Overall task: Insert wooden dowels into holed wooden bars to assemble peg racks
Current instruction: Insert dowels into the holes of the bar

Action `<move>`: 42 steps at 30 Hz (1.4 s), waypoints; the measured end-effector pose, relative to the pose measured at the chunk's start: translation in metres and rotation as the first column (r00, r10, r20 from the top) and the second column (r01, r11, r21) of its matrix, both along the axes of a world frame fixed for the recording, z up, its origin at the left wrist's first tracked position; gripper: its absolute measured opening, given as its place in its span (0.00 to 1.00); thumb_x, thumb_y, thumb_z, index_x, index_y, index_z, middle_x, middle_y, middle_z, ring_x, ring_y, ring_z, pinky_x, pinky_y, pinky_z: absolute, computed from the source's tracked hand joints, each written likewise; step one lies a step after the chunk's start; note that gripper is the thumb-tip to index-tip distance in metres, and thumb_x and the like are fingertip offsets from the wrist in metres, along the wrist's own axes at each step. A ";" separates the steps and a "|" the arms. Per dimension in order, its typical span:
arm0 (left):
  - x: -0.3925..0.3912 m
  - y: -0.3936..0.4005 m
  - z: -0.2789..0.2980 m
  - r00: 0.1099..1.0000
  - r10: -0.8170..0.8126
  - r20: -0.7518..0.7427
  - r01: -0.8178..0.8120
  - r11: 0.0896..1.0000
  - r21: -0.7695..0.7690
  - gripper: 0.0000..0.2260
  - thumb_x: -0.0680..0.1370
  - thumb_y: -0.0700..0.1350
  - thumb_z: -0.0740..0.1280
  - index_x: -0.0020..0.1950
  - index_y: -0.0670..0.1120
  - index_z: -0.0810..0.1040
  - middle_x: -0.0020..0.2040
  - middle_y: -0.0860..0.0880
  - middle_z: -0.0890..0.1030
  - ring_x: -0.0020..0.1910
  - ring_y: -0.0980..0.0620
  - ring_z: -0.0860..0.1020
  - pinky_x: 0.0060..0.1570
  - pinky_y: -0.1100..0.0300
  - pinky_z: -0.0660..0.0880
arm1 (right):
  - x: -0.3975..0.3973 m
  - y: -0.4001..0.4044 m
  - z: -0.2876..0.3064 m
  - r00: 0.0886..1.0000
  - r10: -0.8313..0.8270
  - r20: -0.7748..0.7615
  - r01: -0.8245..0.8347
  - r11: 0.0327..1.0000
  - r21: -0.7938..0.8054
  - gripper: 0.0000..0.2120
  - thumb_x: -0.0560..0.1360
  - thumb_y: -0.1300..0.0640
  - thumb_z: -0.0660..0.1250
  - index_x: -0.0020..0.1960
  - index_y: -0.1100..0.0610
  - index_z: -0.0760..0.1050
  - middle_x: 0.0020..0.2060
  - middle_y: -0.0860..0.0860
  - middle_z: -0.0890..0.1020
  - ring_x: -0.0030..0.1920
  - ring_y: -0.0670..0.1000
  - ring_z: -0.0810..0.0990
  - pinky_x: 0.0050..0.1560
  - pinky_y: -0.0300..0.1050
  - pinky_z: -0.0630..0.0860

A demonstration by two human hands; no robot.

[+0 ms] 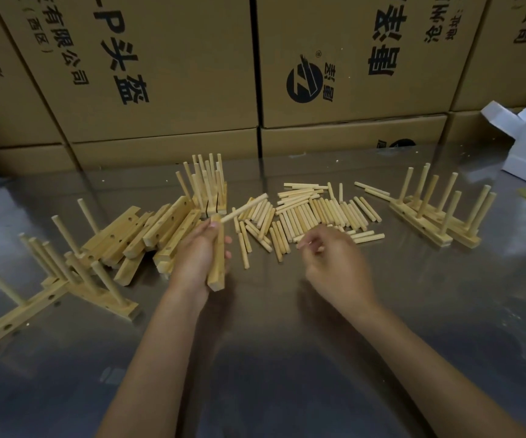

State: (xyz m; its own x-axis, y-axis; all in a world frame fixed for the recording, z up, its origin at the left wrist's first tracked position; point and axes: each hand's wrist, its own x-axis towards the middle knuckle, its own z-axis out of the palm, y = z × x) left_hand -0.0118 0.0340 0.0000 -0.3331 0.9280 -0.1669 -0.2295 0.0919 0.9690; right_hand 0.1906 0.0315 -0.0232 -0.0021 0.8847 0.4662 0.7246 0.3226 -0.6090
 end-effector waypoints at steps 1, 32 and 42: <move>-0.002 0.001 -0.001 0.999 0.013 0.041 -0.012 1.000 -0.005 0.11 0.84 0.46 0.61 0.64 0.49 0.78 0.40 0.48 0.81 0.28 0.55 0.76 0.25 0.62 0.72 | -0.007 0.003 -0.003 0.996 0.001 0.087 0.001 1.000 -0.027 0.04 0.77 0.52 0.65 0.48 0.50 0.77 0.43 0.44 0.78 0.49 0.47 0.76 0.46 0.47 0.75; 0.028 -0.006 0.002 0.941 -0.278 0.194 0.276 0.960 0.038 0.15 0.84 0.47 0.60 0.68 0.42 0.74 0.37 0.48 0.78 0.28 0.55 0.71 0.19 0.65 0.65 | -0.002 -0.029 0.027 0.818 0.353 -0.455 -0.384 0.923 0.026 0.10 0.77 0.66 0.66 0.51 0.55 0.84 0.36 0.47 0.85 0.41 0.49 0.84 0.48 0.50 0.81; 0.038 -0.008 -0.003 0.957 -0.277 0.090 0.277 0.961 0.008 0.13 0.85 0.45 0.59 0.66 0.42 0.75 0.41 0.46 0.75 0.29 0.55 0.70 0.19 0.65 0.64 | 0.009 -0.023 0.022 0.846 0.360 -0.394 -0.386 0.922 0.014 0.10 0.78 0.65 0.65 0.50 0.54 0.84 0.35 0.47 0.84 0.39 0.50 0.82 0.45 0.54 0.81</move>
